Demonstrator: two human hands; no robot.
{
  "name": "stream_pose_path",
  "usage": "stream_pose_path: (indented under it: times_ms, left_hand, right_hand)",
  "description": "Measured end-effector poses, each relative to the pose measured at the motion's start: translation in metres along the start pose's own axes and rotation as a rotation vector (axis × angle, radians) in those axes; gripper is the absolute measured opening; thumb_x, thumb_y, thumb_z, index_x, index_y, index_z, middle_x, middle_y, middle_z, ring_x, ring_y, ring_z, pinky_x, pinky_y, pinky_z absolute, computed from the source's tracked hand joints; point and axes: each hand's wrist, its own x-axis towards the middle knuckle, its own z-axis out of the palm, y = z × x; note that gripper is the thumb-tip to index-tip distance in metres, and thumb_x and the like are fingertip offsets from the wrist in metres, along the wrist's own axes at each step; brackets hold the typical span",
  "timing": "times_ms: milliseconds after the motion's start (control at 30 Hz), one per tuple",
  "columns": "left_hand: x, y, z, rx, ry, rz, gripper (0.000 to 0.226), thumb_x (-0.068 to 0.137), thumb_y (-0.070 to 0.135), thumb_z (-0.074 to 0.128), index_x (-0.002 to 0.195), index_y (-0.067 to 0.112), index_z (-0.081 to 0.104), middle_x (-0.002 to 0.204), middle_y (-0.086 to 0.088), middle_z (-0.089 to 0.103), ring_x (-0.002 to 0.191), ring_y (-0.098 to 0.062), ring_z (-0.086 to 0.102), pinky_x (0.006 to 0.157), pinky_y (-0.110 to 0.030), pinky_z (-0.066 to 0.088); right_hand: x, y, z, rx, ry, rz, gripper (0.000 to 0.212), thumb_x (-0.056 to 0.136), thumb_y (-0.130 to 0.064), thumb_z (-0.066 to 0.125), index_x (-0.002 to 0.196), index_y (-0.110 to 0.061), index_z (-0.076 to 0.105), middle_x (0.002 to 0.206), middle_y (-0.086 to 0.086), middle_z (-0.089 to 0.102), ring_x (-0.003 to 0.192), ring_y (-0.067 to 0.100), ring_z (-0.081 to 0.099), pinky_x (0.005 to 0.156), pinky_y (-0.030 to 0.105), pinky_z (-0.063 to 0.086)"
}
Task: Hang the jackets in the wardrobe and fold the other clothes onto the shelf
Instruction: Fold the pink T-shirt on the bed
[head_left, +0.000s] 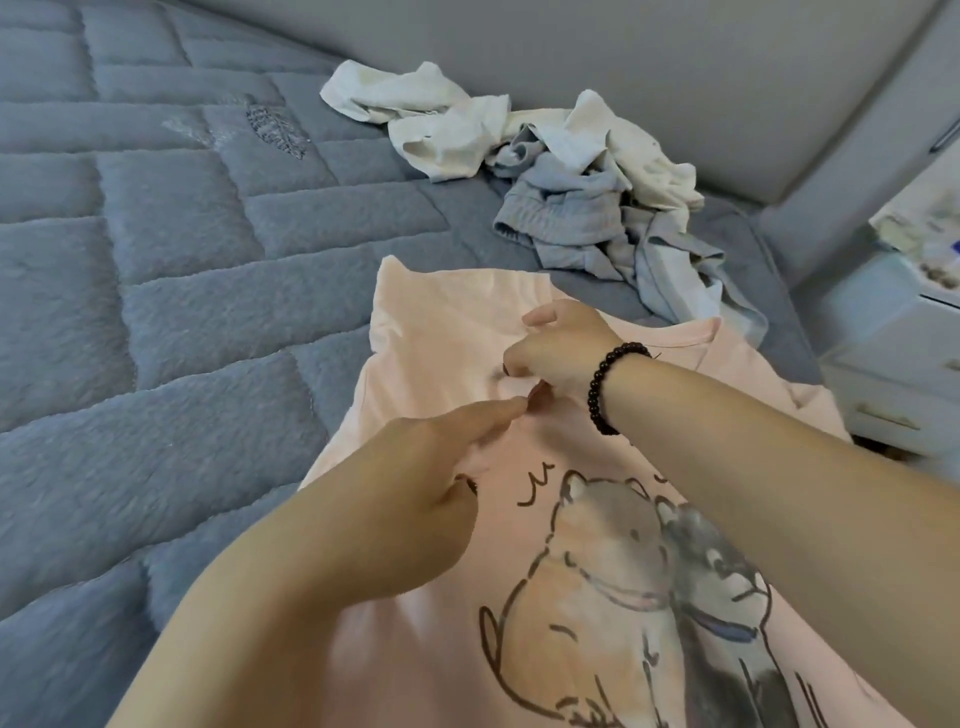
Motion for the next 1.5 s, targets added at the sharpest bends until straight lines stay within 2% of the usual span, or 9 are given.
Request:
stream_pose_path:
  times_ms: [233, 333, 467, 600, 800, 1000, 1100, 1267, 1500]
  left_hand:
    - [0.016, -0.028, -0.008, 0.128, 0.671, -0.272, 0.030, 0.088, 0.027, 0.057, 0.118, 0.023, 0.061, 0.110, 0.013, 0.062, 0.106, -0.014, 0.057, 0.079, -0.026, 0.037]
    - [0.016, -0.036, -0.009, 0.029, 0.660, -0.385, 0.015, 0.085, 0.032, 0.063, 0.099, 0.025, 0.062, 0.071, 0.015, 0.063, 0.075, 0.000, 0.057, 0.063, -0.022, 0.041]
    - [0.013, -0.028, -0.010, 0.115, 0.528, -0.415, 0.014, 0.086, 0.039, 0.060, 0.078, 0.028, 0.057, 0.063, 0.011, 0.061, 0.067, -0.008, 0.057, 0.062, -0.031, 0.048]
    - [0.013, -0.027, -0.012, 0.187, 0.489, -0.425, 0.021, 0.095, 0.033, 0.049, 0.079, 0.019, 0.049, 0.070, 0.003, 0.058, 0.067, -0.018, 0.053, 0.057, -0.035, 0.042]
    - [0.013, -0.029, -0.012, 0.133, 0.565, -0.545, 0.007, 0.098, 0.012, 0.033, 0.092, 0.012, 0.033, 0.070, -0.002, 0.044, 0.061, -0.019, 0.042, 0.050, -0.033, 0.024]
    - [0.012, -0.024, -0.014, 0.316, 0.663, -0.425, 0.032, 0.097, 0.024, 0.049, 0.126, 0.011, 0.045, 0.115, -0.006, 0.055, 0.097, -0.030, 0.051, 0.069, -0.034, 0.032]
    - [0.015, -0.020, -0.004, 0.357, 0.635, -0.205, 0.042, 0.093, 0.012, 0.054, 0.133, 0.004, 0.047, 0.139, -0.011, 0.048, 0.131, -0.031, 0.041, 0.089, -0.040, 0.039]
    - [0.022, -0.027, 0.027, 0.565, 0.353, -0.403, 0.061, 0.099, 0.025, 0.027, 0.151, -0.003, 0.010, 0.160, -0.019, 0.006, 0.149, -0.035, -0.001, 0.120, -0.048, 0.012]
    - [0.026, -0.015, 0.033, 0.629, 0.336, -0.416, 0.071, 0.086, 0.031, 0.014, 0.152, 0.005, 0.022, 0.161, -0.019, 0.008, 0.149, -0.035, -0.006, 0.114, -0.066, 0.001]
  right_hand:
    - [0.007, -0.004, -0.008, -0.479, 0.041, -0.090, 0.029, 0.073, -0.018, 0.063, 0.101, -0.012, 0.064, 0.097, 0.001, 0.063, 0.084, 0.017, 0.060, 0.072, 0.029, 0.053]
    - [0.019, -0.038, 0.011, -0.441, 0.122, -0.308, 0.028, 0.077, -0.027, 0.063, 0.099, -0.010, 0.065, 0.100, 0.002, 0.063, 0.086, 0.019, 0.058, 0.076, 0.035, 0.053]
    - [0.030, -0.084, 0.040, -0.353, -0.086, -0.193, 0.047, 0.076, -0.053, 0.067, 0.097, -0.013, 0.055, 0.090, 0.002, 0.054, 0.078, 0.019, 0.056, 0.059, 0.025, 0.042]
    - [0.046, -0.102, 0.054, -0.500, -0.174, -0.241, 0.025, 0.094, -0.025, 0.056, 0.074, -0.014, 0.045, 0.071, -0.001, 0.039, 0.068, 0.019, 0.044, 0.047, 0.017, 0.033]
    - [0.063, -0.079, 0.061, -0.312, 0.082, -0.284, 0.023, 0.087, -0.028, 0.064, 0.094, -0.008, 0.071, 0.091, 0.003, 0.068, 0.088, 0.019, 0.062, 0.074, 0.027, 0.051]
    - [0.024, -0.057, 0.059, -0.297, 0.161, -0.517, 0.048, 0.093, -0.016, 0.046, 0.141, -0.014, 0.037, 0.145, 0.005, 0.040, 0.132, 0.023, 0.038, 0.105, 0.037, 0.035]
    - [0.000, -0.008, 0.057, -0.538, 0.235, -0.656, 0.045, 0.095, -0.021, 0.040, 0.139, -0.012, 0.036, 0.151, 0.006, 0.030, 0.141, 0.022, 0.022, 0.115, 0.039, 0.022]
    - [0.003, 0.008, 0.065, -0.481, 0.057, -0.481, 0.026, 0.098, -0.024, 0.032, 0.116, -0.008, 0.040, 0.146, 0.010, 0.031, 0.144, 0.026, 0.011, 0.115, 0.048, 0.016]
    - [-0.010, 0.055, -0.056, -0.305, 0.394, -0.497, 0.049, 0.087, 0.004, 0.046, 0.135, -0.007, 0.045, 0.146, 0.007, 0.037, 0.140, 0.019, 0.023, 0.106, 0.012, 0.008]
